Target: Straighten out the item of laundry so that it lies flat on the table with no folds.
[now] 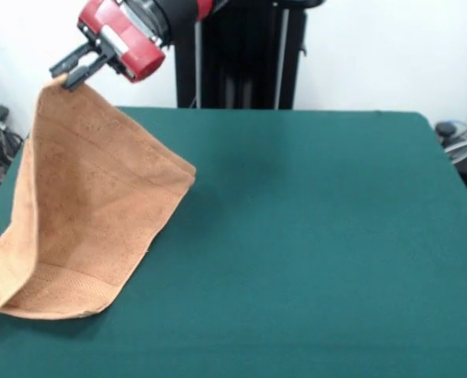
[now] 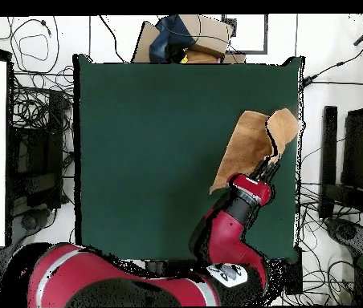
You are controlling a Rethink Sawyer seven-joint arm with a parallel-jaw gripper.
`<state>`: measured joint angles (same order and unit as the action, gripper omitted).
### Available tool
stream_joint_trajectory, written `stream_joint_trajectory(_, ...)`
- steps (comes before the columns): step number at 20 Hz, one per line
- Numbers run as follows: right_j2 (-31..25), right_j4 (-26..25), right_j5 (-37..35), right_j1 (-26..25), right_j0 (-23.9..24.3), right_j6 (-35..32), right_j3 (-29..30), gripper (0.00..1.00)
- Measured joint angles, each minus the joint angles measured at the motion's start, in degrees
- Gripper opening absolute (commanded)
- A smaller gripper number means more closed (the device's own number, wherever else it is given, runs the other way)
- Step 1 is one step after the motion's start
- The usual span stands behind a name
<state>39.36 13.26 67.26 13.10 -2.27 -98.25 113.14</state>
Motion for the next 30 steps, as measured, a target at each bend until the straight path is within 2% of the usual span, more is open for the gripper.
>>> stream_joint_trajectory(14, -4.15, 1.95, 5.91, -4.3, 1.95, -0.89, 1.27, 0.0)
stream_joint_trajectory(30, -6.27, 2.85, 14.45, -9.39, 4.42, -0.89, 3.42, 0.0)
